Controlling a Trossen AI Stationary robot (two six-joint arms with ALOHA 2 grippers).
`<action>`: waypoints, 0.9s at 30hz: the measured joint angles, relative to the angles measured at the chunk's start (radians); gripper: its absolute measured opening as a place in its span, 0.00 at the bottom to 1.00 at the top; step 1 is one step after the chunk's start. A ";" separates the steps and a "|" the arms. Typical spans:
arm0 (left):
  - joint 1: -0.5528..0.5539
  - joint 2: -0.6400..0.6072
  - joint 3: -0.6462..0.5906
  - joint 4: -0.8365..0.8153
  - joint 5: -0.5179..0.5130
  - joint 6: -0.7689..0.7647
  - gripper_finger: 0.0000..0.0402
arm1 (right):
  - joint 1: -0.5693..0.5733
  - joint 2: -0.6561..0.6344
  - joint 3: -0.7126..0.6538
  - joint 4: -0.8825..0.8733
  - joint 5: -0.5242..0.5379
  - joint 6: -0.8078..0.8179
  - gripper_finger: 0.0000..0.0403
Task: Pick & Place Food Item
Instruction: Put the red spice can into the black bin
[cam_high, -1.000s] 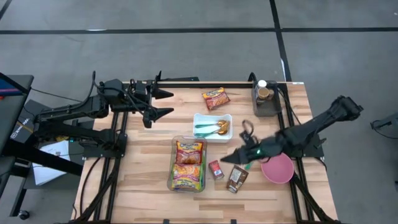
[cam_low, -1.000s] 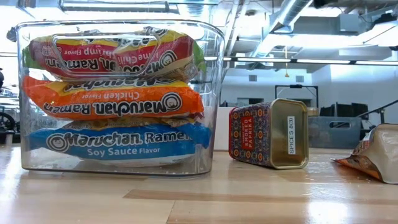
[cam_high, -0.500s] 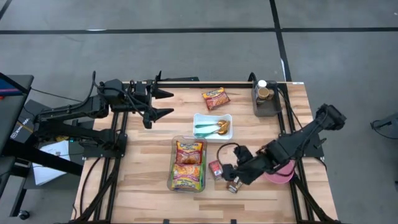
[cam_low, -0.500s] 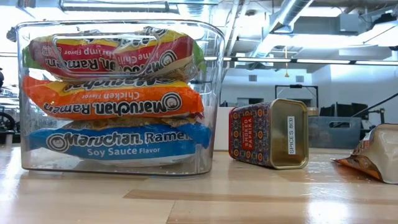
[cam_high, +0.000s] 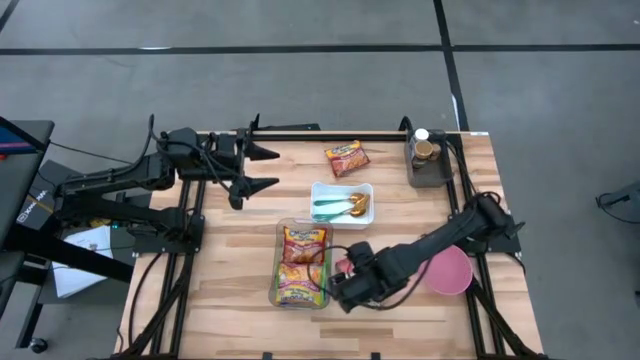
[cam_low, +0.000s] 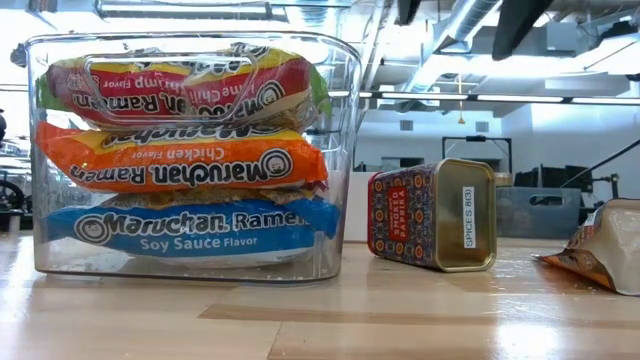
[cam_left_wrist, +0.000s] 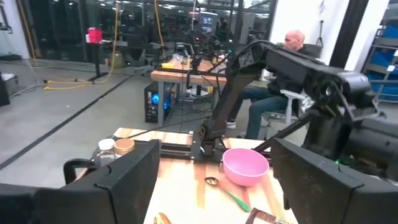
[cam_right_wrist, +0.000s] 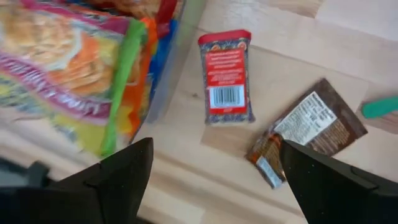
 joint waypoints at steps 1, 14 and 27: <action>0.000 0.000 0.000 -0.002 0.003 0.000 0.74 | -0.003 0.015 0.000 0.003 0.000 0.002 0.84; 0.000 0.000 0.000 -0.003 0.079 -0.005 0.74 | -0.008 0.126 -0.006 -0.002 0.011 -0.025 0.85; 0.000 -0.004 -0.002 -0.002 0.079 -0.008 0.74 | -0.008 0.181 -0.008 -0.032 0.023 -0.085 0.85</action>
